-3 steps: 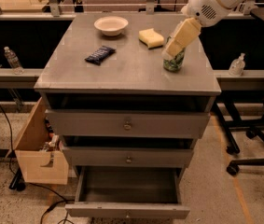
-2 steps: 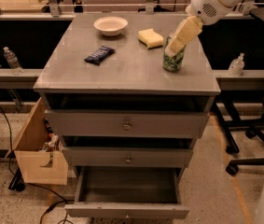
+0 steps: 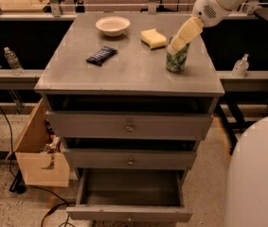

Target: Place green can into bottom drawer

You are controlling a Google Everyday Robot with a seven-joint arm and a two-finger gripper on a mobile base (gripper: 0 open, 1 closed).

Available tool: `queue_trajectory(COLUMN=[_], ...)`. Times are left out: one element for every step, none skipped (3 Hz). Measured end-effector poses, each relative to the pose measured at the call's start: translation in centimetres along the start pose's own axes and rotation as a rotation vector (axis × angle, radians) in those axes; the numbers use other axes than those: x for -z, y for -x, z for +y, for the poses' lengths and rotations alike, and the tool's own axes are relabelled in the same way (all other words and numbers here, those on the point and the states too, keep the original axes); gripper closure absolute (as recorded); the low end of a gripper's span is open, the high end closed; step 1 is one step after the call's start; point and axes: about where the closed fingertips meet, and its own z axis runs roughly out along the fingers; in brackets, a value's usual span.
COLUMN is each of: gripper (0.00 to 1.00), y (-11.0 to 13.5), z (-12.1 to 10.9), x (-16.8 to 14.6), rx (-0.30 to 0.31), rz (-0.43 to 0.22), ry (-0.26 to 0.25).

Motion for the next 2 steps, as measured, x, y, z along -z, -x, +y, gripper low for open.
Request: queue_trajectory(gripper=[0.0, 0.0], y=[-0.8, -1.3], z=[-0.4, -0.4], x=[-1.7, -3.3], rx=[-0.065, -0.111], rz=[0.032, 0.06], ry=[0.024, 0.045])
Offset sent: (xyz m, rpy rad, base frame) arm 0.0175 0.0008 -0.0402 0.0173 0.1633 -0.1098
